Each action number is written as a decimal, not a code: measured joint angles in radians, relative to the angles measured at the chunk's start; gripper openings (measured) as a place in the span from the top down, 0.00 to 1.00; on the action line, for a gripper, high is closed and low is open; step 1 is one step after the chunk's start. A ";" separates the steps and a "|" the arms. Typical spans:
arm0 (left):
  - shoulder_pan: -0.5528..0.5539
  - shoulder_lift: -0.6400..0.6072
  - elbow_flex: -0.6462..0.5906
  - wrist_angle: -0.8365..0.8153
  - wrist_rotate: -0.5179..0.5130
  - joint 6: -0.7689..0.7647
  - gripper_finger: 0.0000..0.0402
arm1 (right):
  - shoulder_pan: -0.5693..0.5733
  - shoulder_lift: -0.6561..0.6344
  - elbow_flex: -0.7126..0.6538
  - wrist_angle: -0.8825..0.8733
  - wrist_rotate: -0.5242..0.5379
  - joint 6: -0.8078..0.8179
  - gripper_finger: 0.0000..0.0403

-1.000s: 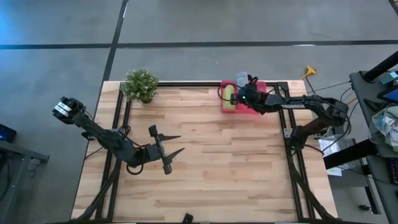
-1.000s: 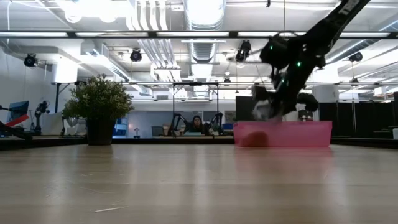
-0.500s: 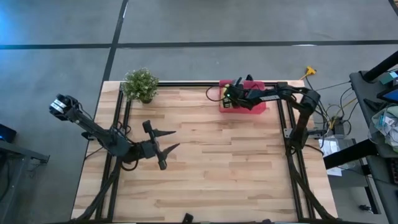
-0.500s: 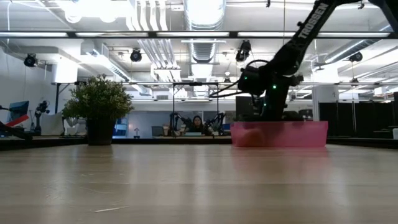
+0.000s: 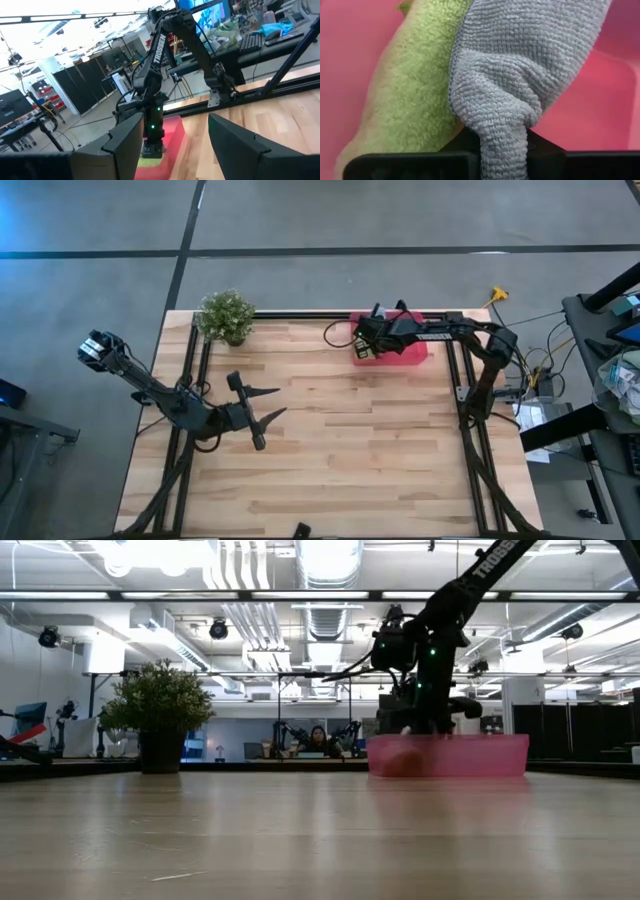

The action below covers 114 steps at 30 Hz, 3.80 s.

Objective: Roll microfiber towels into tight, uniform cylinder then place into a basket
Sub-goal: Put the rolled gray microfiber cloth into the pink bin, then return to Home Position

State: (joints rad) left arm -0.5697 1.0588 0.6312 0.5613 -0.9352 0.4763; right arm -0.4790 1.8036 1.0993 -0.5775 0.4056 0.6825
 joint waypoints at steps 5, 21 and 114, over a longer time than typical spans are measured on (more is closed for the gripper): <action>0.000 0.000 0.000 -0.004 0.000 -0.026 0.48 | 0.014 -0.005 0.016 -0.047 -0.001 0.013 0.92; -0.002 0.003 0.000 -0.003 0.000 -0.028 0.48 | 0.012 -0.003 -0.077 0.031 -0.022 0.042 0.90; 0.154 -0.364 -0.256 -0.116 0.352 -0.310 0.97 | 0.408 -0.868 -0.697 0.755 -0.263 -0.527 0.98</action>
State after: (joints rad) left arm -0.4154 0.6951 0.3751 0.4451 -0.5834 0.1664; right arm -0.0708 0.9353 0.4025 0.1773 0.1421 0.1551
